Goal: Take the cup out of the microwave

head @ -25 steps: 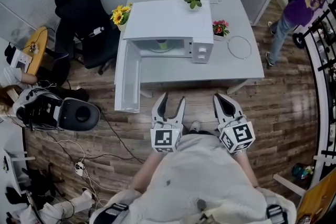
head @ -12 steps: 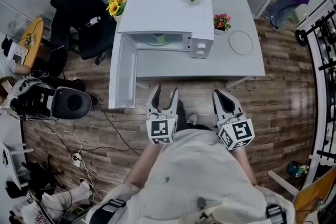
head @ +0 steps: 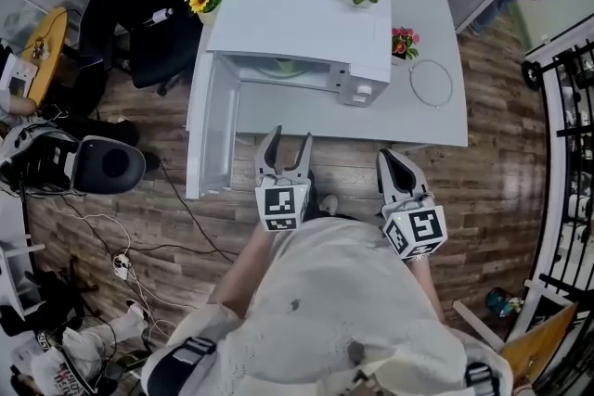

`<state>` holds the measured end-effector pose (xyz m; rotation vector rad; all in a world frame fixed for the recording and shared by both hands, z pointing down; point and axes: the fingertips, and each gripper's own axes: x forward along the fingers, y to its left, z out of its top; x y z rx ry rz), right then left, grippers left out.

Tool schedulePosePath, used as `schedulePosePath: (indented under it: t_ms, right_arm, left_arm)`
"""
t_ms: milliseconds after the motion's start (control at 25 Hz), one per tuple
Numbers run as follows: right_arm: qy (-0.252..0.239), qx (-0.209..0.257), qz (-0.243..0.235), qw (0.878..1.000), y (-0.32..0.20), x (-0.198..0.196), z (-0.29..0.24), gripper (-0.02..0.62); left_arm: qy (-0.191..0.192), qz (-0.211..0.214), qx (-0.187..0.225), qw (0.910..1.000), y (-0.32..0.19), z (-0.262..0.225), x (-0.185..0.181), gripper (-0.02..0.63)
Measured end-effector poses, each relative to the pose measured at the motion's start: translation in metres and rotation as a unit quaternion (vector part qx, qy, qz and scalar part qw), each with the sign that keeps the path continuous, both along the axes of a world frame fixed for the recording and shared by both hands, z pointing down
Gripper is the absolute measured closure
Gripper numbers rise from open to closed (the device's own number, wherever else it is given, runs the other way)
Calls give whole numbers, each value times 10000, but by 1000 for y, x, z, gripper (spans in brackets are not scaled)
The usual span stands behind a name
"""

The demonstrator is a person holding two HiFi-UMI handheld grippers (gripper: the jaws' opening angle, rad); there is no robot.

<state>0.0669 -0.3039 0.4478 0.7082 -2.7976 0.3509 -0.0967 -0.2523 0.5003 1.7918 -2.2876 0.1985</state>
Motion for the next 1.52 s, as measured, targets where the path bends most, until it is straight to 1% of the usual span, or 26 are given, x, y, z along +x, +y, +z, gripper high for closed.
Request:
schedulePosePath:
  t_ms: [480,720,1000,1240,1520]
  right_arm:
    - [142,-100,-101,9998,-58,-66,8,586]
    - [198,-83,-45,9998,-81,-88,10,586]
    - [287,-66,65,9995,-101,-108,13,586]
    - [411,-82,194,9989,-111,-122,20,586]
    - [475,-149,471,9976,-126,-135,25,586]
  left_arm:
    - [130,-243,-303,9992,-57,39,-71,356]
    - [154,-203,-538,9982,-78,66,-96,356]
    - [147,-141,-678,9975,-104,86,-124,356]
    - [439,-131,-897,9949,-123,116,-148,338]
    - [440,39,-1034,9937,-147,135,-168,315]
